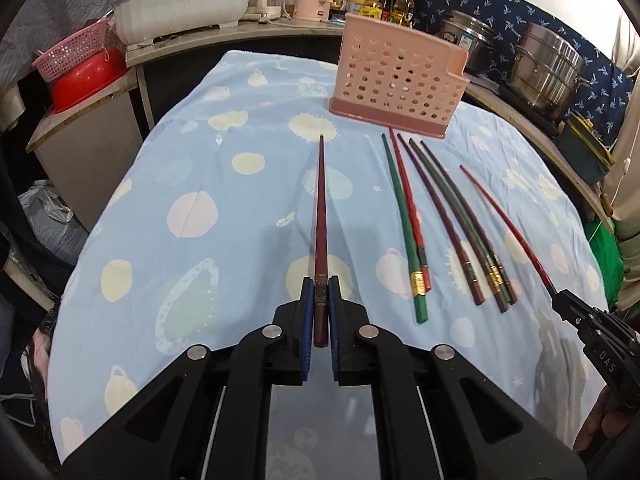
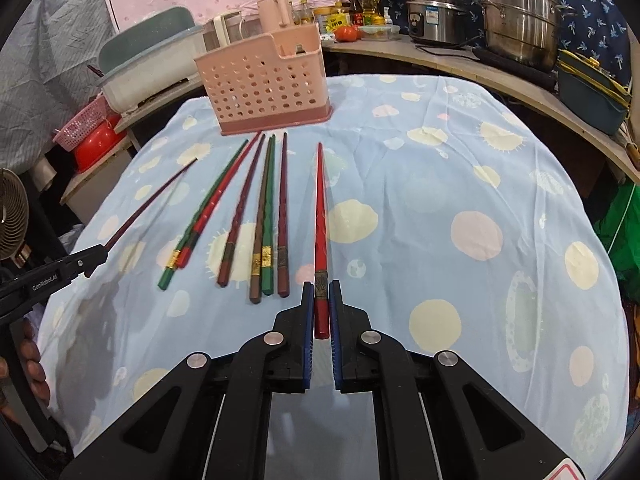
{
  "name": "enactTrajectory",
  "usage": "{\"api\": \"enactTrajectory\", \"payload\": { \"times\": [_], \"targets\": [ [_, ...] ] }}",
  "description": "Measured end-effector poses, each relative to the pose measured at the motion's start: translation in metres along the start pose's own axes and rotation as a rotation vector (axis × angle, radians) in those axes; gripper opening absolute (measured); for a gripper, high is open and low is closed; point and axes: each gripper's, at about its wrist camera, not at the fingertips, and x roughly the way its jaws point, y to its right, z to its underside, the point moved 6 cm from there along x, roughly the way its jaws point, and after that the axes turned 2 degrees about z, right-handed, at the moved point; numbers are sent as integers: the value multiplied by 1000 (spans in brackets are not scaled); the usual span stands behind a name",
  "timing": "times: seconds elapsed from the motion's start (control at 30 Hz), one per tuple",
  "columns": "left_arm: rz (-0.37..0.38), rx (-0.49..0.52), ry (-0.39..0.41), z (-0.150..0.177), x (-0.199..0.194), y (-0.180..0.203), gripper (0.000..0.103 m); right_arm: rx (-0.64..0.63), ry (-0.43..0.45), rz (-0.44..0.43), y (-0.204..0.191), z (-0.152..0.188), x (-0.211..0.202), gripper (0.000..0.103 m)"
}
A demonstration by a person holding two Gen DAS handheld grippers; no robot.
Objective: Organize utensils
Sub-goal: 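Lift both chopsticks and drop them into the pink caddy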
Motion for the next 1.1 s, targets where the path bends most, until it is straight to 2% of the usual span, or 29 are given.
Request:
{"api": "enactTrajectory", "payload": {
  "times": [0.2,0.57,0.9,1.1],
  "targets": [
    [2,18,59,-17,-34,8,7,13,70,-29,-3,-17,-34,8],
    [30,44,153,-70,-84,31,7,40,191,-81,-9,-77,-78,8],
    [77,62,219,-137,-90,52,7,19,284,-90,-15,-143,-85,8],
    [72,76,248,-180,-85,59,7,3,337,-88,-20,-186,-84,8]
  ]
}}
